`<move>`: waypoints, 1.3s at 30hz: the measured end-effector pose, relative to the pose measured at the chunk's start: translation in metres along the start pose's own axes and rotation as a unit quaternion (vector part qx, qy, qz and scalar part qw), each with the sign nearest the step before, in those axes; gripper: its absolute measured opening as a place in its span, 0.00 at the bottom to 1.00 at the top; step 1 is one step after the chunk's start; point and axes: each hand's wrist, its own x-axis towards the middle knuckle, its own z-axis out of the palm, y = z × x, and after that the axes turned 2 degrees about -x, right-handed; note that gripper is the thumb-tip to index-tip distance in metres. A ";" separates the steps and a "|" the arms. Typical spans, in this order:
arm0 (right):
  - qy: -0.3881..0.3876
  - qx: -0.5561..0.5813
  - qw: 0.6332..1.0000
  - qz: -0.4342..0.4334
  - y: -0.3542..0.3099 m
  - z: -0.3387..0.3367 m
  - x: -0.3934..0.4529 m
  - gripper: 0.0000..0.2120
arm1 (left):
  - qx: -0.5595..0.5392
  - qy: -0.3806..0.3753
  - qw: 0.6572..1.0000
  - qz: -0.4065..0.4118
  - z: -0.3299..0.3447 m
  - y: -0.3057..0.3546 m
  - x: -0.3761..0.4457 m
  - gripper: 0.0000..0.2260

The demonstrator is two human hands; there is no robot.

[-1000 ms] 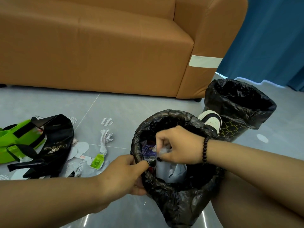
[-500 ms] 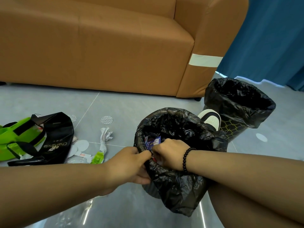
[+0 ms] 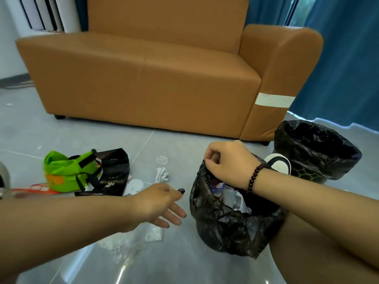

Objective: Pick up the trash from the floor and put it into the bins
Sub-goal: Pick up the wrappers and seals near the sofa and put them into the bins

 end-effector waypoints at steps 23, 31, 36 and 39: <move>-0.258 -0.103 0.949 -0.149 -0.160 0.229 0.130 0.23 | -0.049 0.204 0.976 -0.065 -0.156 -0.105 -0.008 0.09; -0.174 0.008 0.983 -0.054 -0.150 0.270 0.131 0.17 | -0.086 0.237 0.966 -0.062 -0.178 -0.119 -0.017 0.05; -0.100 0.009 0.992 -0.072 -0.146 0.231 0.140 0.12 | -0.058 0.246 0.967 -0.042 -0.180 -0.112 -0.018 0.07; -0.074 0.000 0.992 -0.102 -0.145 0.192 0.140 0.11 | -0.006 0.223 0.974 -0.045 -0.177 -0.103 -0.021 0.07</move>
